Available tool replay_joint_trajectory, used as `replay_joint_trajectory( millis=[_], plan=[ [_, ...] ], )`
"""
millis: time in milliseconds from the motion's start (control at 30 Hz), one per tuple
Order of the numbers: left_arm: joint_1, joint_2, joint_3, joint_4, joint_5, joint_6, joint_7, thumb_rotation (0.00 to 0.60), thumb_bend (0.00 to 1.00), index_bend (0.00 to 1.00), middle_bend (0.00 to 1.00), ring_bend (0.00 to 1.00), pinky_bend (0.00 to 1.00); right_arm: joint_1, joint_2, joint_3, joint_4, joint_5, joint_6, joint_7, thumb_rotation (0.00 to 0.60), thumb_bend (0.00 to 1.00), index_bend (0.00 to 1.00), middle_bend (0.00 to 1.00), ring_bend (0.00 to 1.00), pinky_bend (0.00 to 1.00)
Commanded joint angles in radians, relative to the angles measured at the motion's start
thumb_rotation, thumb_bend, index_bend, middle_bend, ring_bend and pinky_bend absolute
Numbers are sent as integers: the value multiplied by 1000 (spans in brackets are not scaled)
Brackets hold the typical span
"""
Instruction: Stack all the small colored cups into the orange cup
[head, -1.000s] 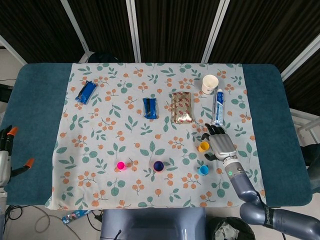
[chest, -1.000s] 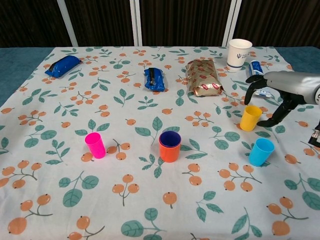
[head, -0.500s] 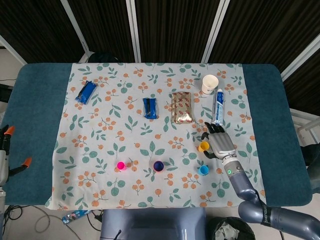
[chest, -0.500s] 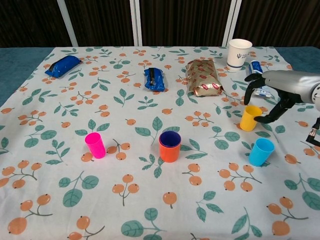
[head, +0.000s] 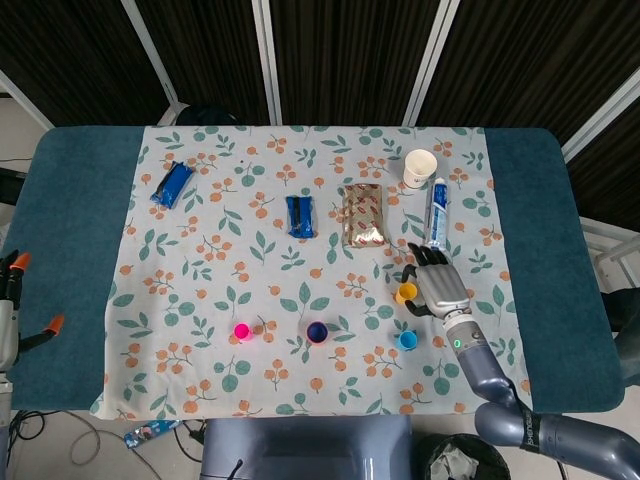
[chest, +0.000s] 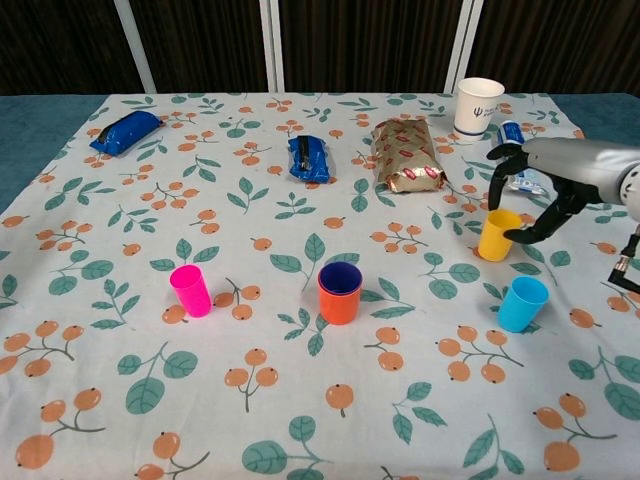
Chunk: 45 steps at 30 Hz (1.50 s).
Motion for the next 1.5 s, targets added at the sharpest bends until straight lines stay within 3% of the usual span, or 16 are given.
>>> replay_joint_trajectory(
  millis=[33, 333, 667, 967, 1500],
  plan=[
    [3, 0, -4, -1, 1, -3, 3, 600, 178, 5, 0, 0, 0, -3, 28, 6, -44, -20, 13, 9, 600, 401, 462, 0, 23, 98],
    [15, 3, -23, -5, 2, -3, 21, 600, 178, 5, 0, 0, 0, -35, 131, -23, -266, -123, 95, -30, 600, 403, 462, 0, 23, 102],
    [19, -5, -32, -2, 6, -21, 49, 600, 177, 5, 0, 0, 0, -62, 136, -81, -462, -178, 203, -177, 600, 402, 462, 0, 24, 112],
    [26, -11, -39, -1, 17, -24, 63, 600, 177, 0, 0, 0, 0, -39, 52, -90, -474, -157, 209, -231, 600, 402, 462, 0, 23, 112],
    [32, -15, -55, 6, 22, -39, 70, 600, 178, 0, 0, 0, 0, 13, -92, -39, -408, -116, 218, -258, 600, 402, 462, 0, 24, 118]
  ],
)
